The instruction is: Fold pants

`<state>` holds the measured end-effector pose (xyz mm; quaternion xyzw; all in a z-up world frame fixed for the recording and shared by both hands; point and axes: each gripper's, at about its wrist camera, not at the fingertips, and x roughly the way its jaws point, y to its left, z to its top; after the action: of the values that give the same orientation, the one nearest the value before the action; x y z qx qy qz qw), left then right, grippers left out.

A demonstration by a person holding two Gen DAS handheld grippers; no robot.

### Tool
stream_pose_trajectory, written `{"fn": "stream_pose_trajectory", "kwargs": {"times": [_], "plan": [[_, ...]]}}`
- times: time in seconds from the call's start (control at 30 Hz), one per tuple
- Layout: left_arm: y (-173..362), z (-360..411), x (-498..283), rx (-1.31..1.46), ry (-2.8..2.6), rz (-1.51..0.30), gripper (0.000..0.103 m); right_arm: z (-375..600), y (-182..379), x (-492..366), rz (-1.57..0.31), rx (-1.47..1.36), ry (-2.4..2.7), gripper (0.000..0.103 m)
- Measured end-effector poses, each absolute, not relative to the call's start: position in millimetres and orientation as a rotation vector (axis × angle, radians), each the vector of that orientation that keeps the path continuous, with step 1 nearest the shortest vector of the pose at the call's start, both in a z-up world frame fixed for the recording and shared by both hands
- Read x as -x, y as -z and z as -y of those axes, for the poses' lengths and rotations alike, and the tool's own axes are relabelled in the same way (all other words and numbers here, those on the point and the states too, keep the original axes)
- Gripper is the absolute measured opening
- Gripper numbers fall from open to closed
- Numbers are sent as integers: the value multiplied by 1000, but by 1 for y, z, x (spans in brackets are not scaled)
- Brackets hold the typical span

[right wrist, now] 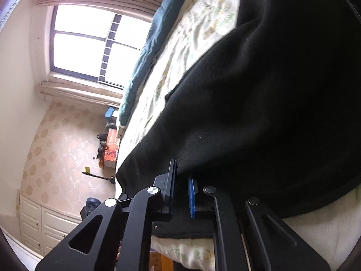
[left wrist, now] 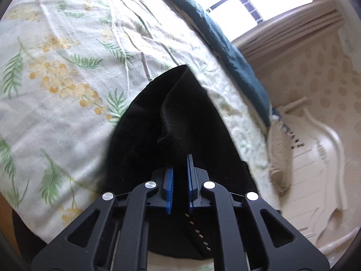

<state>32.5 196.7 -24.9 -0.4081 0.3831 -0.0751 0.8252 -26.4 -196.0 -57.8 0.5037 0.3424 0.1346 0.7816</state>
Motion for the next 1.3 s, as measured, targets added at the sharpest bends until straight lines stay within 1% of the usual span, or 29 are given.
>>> {"fn": "stream_pose_trajectory", "kwargs": {"times": [0.07,0.2,0.37,0.47,0.57,0.63,0.7,0.73,0.8,0.87,0.9,1.07,1.2,1.23,1.27,1.3], "plan": [[19,-201,-20,907,173,-803,9,196,49,32,-727,-1081,-316,9],[15,-208,5,900,150,-797,9,196,43,50,-736,-1091,-352,9],[36,-217,16,867,95,-851,9,191,67,62,-827,-1063,-324,9],[53,-226,15,913,109,-875,9,191,89,60,-862,-1081,-307,8],[53,-227,16,906,133,-873,9,194,90,60,-860,-1094,-328,8],[46,-223,19,862,130,-869,10,196,89,61,-863,-1106,-346,11],[32,-217,26,795,140,-861,17,200,84,66,-864,-1103,-352,17],[28,-215,29,776,144,-856,23,203,81,70,-857,-1093,-350,18],[12,-209,37,725,154,-836,29,220,70,81,-827,-1054,-304,28],[-3,-201,40,673,158,-812,44,246,58,94,-766,-1044,-244,33],[-11,-195,40,650,162,-798,47,261,52,98,-737,-1046,-214,36],[-22,-166,15,602,241,-773,61,370,28,124,-538,-1079,-3,39],[-13,-143,-19,626,285,-809,61,473,21,130,-407,-1109,179,39],[-12,-138,-25,635,291,-806,65,494,20,129,-385,-1104,225,39],[-10,-131,-31,637,303,-801,72,516,20,127,-370,-1110,273,39],[-9,-128,-35,636,305,-801,75,537,22,121,-351,-1127,286,39]]}}
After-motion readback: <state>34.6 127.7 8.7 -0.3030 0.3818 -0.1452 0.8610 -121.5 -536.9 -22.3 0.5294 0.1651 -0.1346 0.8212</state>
